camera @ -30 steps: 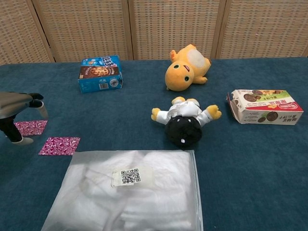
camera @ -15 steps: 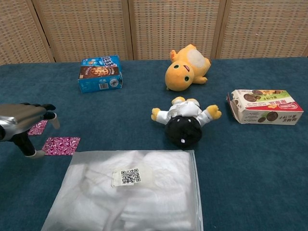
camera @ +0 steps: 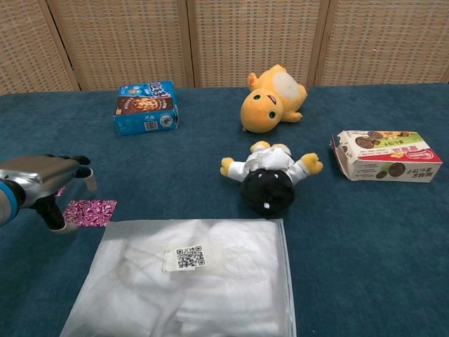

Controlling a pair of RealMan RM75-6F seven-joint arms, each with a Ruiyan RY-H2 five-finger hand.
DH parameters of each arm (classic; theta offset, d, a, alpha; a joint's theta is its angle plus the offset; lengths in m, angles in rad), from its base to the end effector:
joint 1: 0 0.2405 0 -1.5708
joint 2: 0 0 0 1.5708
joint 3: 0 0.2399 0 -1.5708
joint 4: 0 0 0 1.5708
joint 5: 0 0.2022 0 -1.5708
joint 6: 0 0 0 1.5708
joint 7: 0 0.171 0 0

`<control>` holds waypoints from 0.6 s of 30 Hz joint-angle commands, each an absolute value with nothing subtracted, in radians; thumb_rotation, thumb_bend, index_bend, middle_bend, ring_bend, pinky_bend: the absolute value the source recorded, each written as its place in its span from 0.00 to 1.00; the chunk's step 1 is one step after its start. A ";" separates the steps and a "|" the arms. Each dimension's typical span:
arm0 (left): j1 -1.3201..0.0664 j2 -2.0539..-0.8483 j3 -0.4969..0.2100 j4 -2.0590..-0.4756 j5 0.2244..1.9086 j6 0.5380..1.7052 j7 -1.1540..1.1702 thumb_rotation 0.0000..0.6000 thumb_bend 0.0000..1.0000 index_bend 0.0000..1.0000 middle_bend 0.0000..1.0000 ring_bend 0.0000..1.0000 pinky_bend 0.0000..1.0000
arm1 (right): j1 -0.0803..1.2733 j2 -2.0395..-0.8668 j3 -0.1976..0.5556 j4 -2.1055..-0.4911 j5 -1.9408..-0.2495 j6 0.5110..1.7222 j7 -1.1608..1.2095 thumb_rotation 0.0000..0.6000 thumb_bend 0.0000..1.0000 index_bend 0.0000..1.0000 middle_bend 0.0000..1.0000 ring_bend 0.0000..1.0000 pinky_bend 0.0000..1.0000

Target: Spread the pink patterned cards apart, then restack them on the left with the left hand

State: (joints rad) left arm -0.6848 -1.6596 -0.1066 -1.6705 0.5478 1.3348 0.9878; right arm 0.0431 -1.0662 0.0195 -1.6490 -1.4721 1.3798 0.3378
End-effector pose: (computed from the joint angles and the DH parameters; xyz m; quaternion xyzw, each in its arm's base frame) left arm -0.1870 0.2989 -0.0346 -0.7027 -0.4137 -0.1439 0.5607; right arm -0.3128 -0.1853 0.1526 0.5207 -0.5357 0.4199 0.5154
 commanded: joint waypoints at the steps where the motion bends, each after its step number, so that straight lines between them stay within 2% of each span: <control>1: -0.688 -1.663 -0.112 -1.670 0.536 1.331 0.994 1.00 0.28 0.25 0.00 0.00 0.00 | 0.043 -1.066 0.020 -1.649 -1.471 1.379 0.339 1.00 0.10 0.04 0.00 0.00 0.00; 18: -0.703 -1.683 -0.131 -1.661 0.497 1.326 1.015 1.00 0.31 0.27 0.00 0.00 0.00 | 0.043 -1.064 0.019 -1.650 -1.473 1.381 0.342 1.00 0.10 0.04 0.00 0.00 0.00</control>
State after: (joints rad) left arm -0.7027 -1.6828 -0.1308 -1.6607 0.4971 1.3263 1.0144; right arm 0.0427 -1.0640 0.0191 -1.6501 -1.4734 1.3812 0.3418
